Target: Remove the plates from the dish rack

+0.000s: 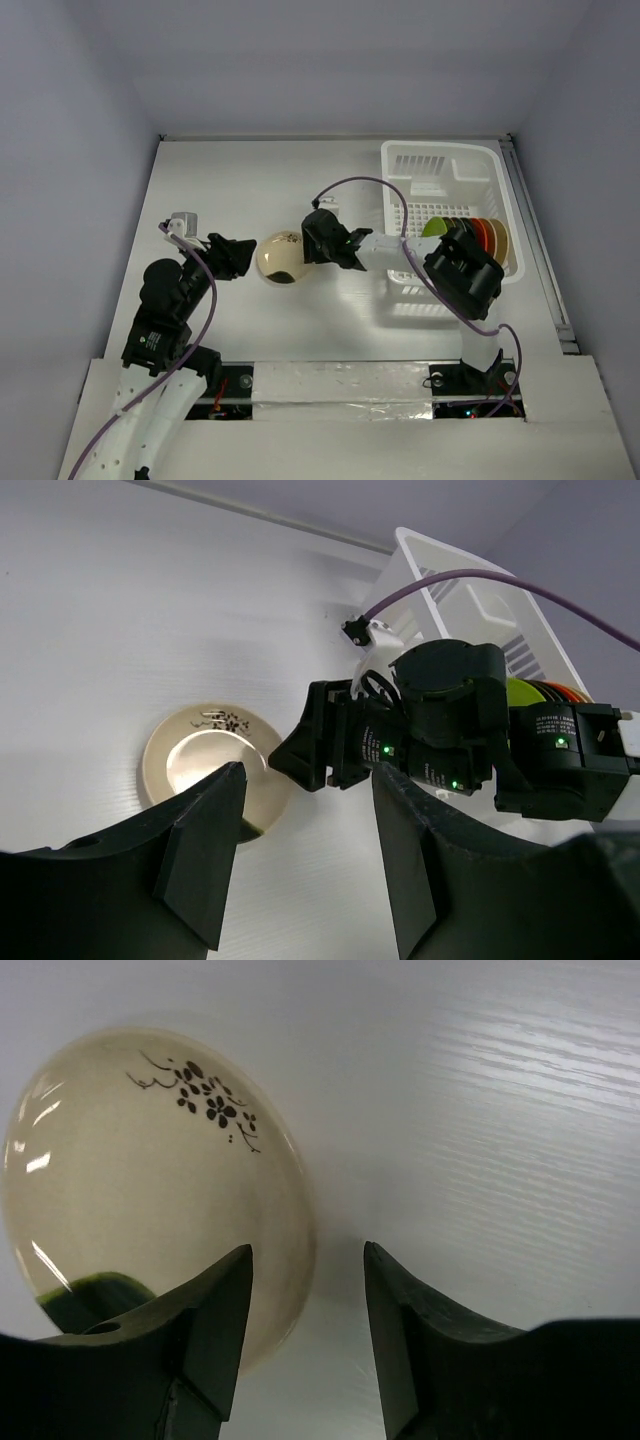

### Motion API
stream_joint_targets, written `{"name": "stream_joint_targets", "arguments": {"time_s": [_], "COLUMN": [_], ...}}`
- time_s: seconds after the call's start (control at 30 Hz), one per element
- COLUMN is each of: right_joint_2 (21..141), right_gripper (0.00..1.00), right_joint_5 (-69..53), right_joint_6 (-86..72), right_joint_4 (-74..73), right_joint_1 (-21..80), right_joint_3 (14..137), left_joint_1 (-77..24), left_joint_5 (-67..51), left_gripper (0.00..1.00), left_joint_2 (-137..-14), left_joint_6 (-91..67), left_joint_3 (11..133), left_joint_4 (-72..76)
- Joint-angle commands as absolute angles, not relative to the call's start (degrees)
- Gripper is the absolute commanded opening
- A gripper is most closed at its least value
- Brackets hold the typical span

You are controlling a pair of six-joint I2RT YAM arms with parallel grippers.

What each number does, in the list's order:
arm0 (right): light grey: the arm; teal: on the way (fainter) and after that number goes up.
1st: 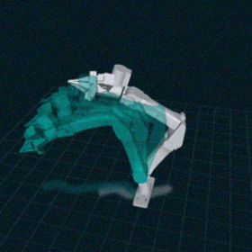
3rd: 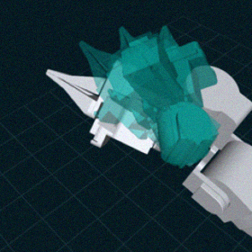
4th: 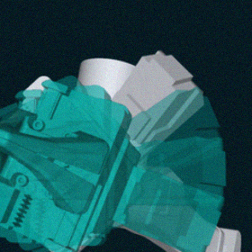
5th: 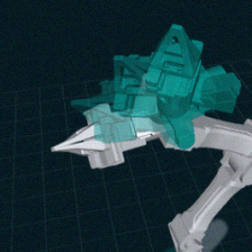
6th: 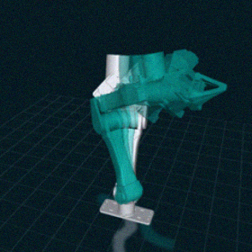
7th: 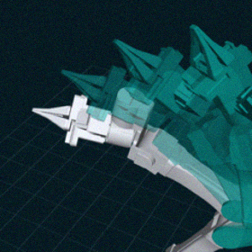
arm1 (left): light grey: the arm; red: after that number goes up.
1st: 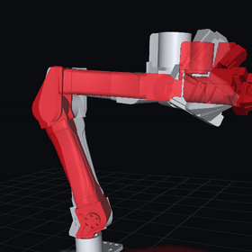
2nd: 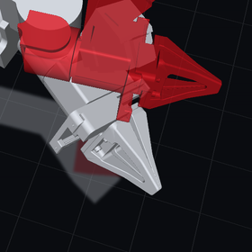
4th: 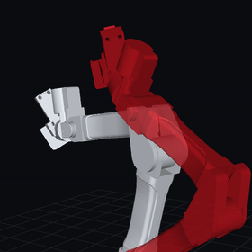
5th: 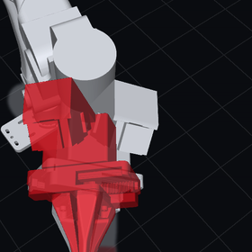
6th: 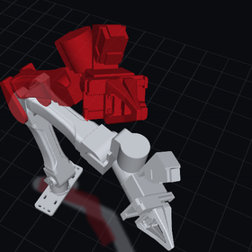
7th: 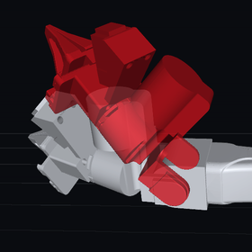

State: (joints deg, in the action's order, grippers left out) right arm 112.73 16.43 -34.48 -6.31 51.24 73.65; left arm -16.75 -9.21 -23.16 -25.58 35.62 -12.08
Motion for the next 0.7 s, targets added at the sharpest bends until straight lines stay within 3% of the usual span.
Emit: {"name": "stream_joint_targets", "arguments": {"time_s": [0.0,0.13,0.3,0.37,0.4,0.43,0.6,0.67], "right_joint_2": [110.7,105.1,89.6,84.8,80.0,77.5,62.8,60.2], "right_gripper": [0.55,0.55,0.55,0.35,0.06,0.00,0.00,0.07], "right_joint_5": [20.2,22.1,28.5,33.2,34.4,36.4,38.9,39.6], "right_joint_6": [-33.7,-33.0,-31.2,-30.6,-30.6,-31.1,-31.8,-31.4], "right_joint_4": [-8.1,-10.5,-14.2,-17.4,-18.4,-20.5,-27.7,-30.0], "right_joint_1": [51.3,51.3,51.3,50.0,49.0,46.1,35.4,33.7], "right_joint_3": [73.8,72.8,70.2,67.8,66.5,63.7,56.4,56.0], "left_joint_1": [-16.4,-16.4,-16.4,-16.4,-16.4,-16.4,-16.4,-16.4], "left_joint_5": [-10.1,-10.4,-10.4,-10.4,-10.3,-10.4,-10.5,-10.5], "left_gripper": [0.50,0.50,0.50,0.50,0.50,0.50,0.50,0.50], "left_joint_2": [-23.6,-23.7,-23.6,-23.6,-23.5,-23.3,-23.1,-23.1], "left_joint_6": [-25.7,-25.7,-25.5,-25.6,-25.5,-25.5,-25.6,-25.6], "left_joint_3": [36.7,36.7,36.7,36.7,36.7,36.7,36.7,36.7], "left_joint_4": [-10.1,-10.1,-10.1,-10.2,-10.2,-10.1,-10.0,-10.0]}}
